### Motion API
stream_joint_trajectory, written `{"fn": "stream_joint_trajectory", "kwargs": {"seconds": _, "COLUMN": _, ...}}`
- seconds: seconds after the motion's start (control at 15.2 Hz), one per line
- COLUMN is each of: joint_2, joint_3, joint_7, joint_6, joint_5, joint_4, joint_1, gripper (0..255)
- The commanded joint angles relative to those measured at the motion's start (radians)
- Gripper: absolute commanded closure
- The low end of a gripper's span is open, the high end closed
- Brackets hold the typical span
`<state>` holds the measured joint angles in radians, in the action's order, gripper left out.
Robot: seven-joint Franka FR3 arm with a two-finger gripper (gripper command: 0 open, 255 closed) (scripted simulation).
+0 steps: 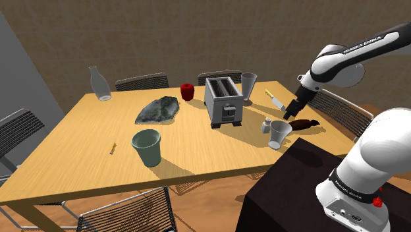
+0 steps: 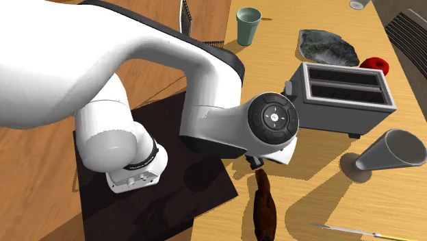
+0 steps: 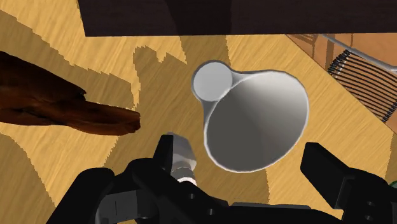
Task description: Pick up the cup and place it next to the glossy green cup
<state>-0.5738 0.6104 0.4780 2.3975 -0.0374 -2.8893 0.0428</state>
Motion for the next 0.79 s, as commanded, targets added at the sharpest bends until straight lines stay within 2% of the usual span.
{"fn": "stream_joint_trajectory", "kwargs": {"seconds": 0.0, "joint_2": 0.094, "joint_3": 0.081, "joint_7": 0.082, "joint_6": 0.098, "joint_5": 0.047, "joint_4": -0.001, "joint_1": -0.059, "gripper": 0}}
{"fn": "stream_joint_trajectory", "kwargs": {"seconds": 0.07, "joint_2": 0.124, "joint_3": 0.112, "joint_7": 0.113, "joint_6": 0.124, "joint_5": 0.068, "joint_4": 0.001, "joint_1": -0.083, "gripper": 0}}
{"fn": "stream_joint_trajectory", "kwargs": {"seconds": 0.33, "joint_2": 0.191, "joint_3": 0.158, "joint_7": 0.156, "joint_6": 0.204, "joint_5": 0.129, "joint_4": -0.011, "joint_1": -0.156, "gripper": 0}}
{"fn": "stream_joint_trajectory", "kwargs": {"seconds": 0.53, "joint_2": 0.246, "joint_3": 0.204, "joint_7": 0.202, "joint_6": 0.263, "joint_5": 0.196, "joint_4": -0.015, "joint_1": -0.229, "gripper": 0}}
{"fn": "stream_joint_trajectory", "kwargs": {"seconds": 0.59, "joint_2": 0.257, "joint_3": 0.215, "joint_7": 0.212, "joint_6": 0.274, "joint_5": 0.212, "joint_4": -0.016, "joint_1": -0.246, "gripper": 0}}
{"fn": "stream_joint_trajectory", "kwargs": {"seconds": 0.73, "joint_2": 0.257, "joint_3": 0.215, "joint_7": 0.212, "joint_6": 0.274, "joint_5": 0.212, "joint_4": -0.016, "joint_1": -0.246, "gripper": 0}}
